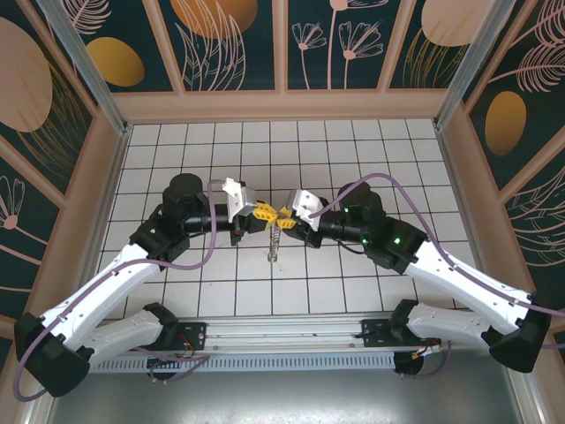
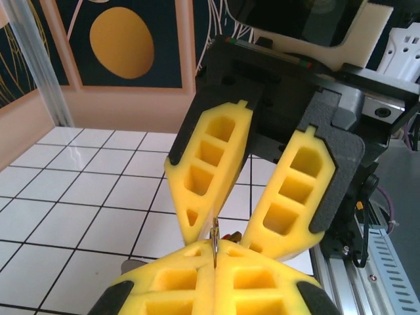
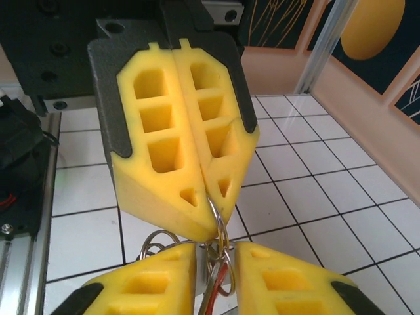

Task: Put the keys on the keyring

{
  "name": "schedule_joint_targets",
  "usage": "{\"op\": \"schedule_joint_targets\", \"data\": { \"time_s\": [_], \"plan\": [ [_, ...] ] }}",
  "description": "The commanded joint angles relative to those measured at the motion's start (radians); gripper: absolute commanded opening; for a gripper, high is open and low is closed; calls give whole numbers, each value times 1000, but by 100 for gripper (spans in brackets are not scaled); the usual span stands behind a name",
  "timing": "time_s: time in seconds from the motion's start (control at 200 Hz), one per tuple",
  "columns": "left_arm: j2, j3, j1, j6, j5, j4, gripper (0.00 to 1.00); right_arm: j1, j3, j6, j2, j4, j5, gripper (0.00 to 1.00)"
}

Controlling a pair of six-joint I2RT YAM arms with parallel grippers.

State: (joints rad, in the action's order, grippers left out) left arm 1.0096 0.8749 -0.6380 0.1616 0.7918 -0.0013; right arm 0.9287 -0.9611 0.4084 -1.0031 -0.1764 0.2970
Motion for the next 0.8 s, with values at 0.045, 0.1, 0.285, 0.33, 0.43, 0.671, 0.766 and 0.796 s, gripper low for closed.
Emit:
{"op": "schedule_joint_targets", "data": {
  "time_s": [0.045,0.1,0.285,0.33,0.43,0.671,0.766,0.796],
  "plan": [
    [-28,13,-8,-31,45,66,0,-9,27,-30,52,63,21,12],
    [-31,12,-8,-33,46,67,0,-10,28,-33,57,64,18,12],
    [-46,8,-9,-39,42,67,0,-9,27,-41,55,60,23,17],
    [-46,7,-8,-38,41,66,0,-9,25,-44,57,58,25,19],
    [-48,7,-8,-37,41,60,0,-10,27,-47,62,56,29,24],
    [-37,10,-8,-35,43,63,0,-13,34,-48,75,68,19,14],
    [-35,10,-8,-35,43,63,0,-16,36,-46,69,64,21,5],
    [-36,9,-9,-36,44,63,0,-17,36,-46,66,62,21,3]
  ]
}}
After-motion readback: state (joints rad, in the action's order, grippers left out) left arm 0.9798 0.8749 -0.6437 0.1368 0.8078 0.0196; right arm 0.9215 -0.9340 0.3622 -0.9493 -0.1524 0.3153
